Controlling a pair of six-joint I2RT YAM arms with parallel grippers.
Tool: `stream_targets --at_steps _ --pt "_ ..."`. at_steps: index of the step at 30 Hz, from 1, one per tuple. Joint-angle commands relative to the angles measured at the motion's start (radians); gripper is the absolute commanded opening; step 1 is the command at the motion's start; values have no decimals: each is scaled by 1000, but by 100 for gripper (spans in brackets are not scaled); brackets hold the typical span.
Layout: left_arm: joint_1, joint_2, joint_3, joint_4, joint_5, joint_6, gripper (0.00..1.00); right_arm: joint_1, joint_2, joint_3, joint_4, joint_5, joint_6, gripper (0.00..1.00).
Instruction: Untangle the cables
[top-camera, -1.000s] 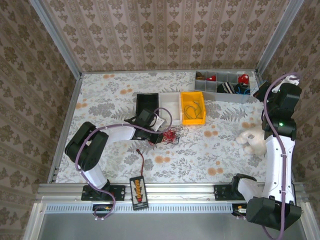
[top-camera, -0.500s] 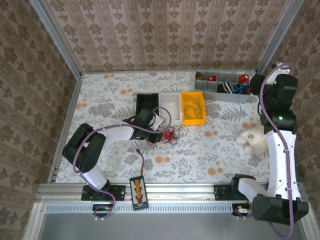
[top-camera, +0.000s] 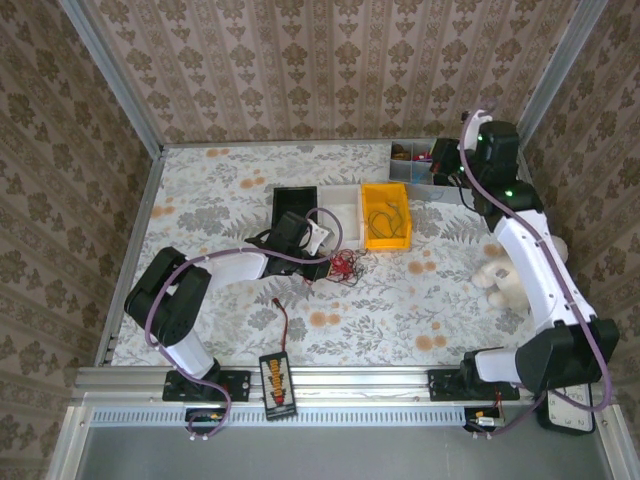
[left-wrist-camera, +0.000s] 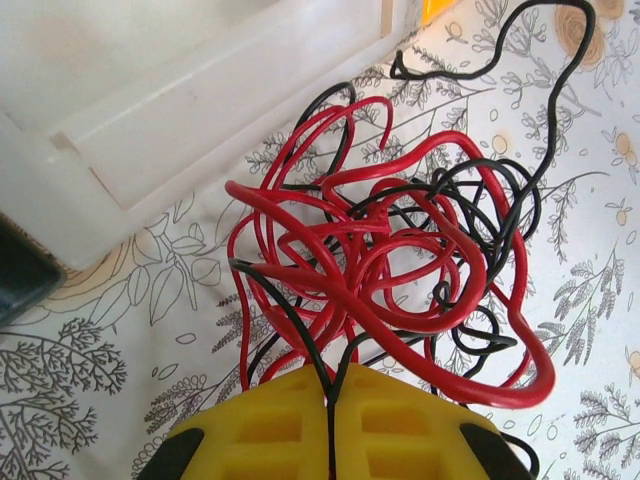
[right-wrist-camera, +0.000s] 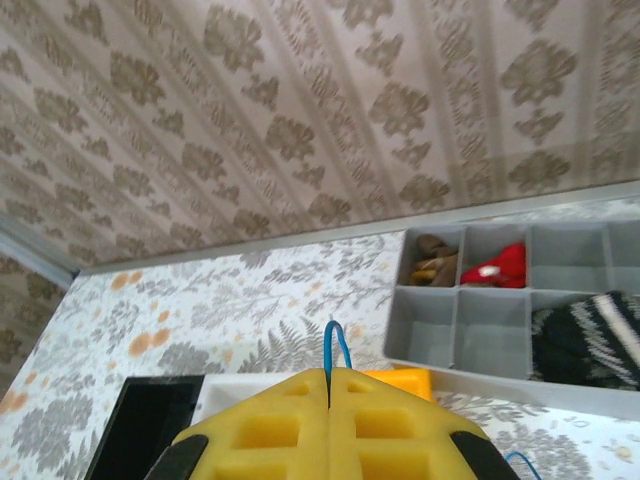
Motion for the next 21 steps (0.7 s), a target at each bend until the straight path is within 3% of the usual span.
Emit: stream_targets --at_steps 1,11,21 --pt "-2 -20 -9 37 26 -32 0 25 24 65 51 -16 -20 0" --pt "-1 6 -20 55 27 -33 0 76 97 140 37 -2 -41 0" --pt "-3 4 -34 61 26 -37 0 95 210 30 87 -25 8 0"
